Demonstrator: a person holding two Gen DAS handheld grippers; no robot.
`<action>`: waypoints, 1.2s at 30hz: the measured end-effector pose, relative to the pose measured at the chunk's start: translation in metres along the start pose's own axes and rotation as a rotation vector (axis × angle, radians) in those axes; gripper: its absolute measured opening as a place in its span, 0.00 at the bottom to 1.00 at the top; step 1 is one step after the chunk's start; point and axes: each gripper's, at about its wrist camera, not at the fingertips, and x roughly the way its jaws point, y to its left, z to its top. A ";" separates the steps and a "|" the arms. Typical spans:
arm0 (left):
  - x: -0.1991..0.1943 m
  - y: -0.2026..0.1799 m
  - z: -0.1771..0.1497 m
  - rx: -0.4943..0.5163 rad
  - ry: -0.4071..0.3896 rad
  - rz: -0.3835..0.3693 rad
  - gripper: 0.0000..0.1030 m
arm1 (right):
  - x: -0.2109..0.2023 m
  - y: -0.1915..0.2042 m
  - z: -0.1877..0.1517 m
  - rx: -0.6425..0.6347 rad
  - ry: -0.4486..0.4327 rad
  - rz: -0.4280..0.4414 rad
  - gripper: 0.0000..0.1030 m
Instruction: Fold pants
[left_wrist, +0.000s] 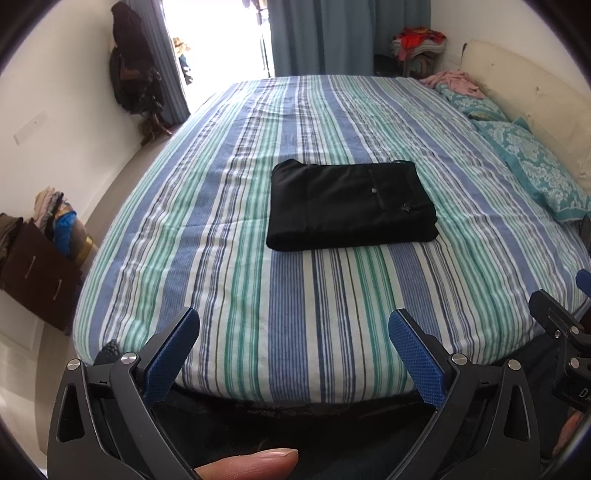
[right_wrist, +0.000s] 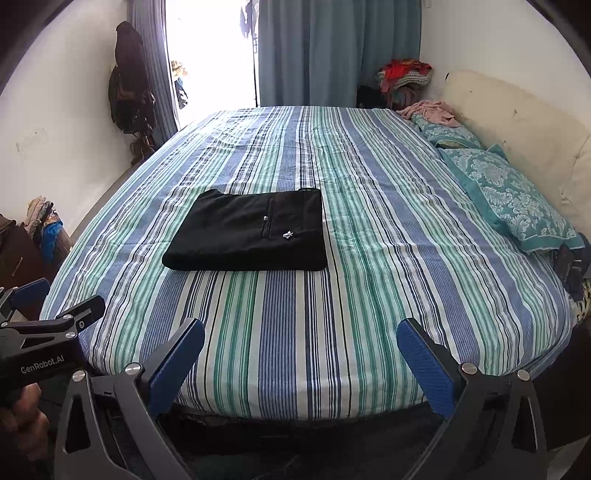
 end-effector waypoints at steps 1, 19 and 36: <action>-0.001 0.000 0.000 0.003 0.000 0.006 0.99 | -0.001 0.001 0.000 -0.002 -0.003 -0.002 1.00; -0.003 -0.003 -0.006 0.003 0.003 0.000 0.99 | -0.006 0.005 -0.006 -0.003 0.000 -0.001 1.00; -0.003 0.003 -0.004 -0.019 -0.005 -0.003 0.99 | -0.010 0.009 -0.001 -0.004 -0.015 -0.003 1.00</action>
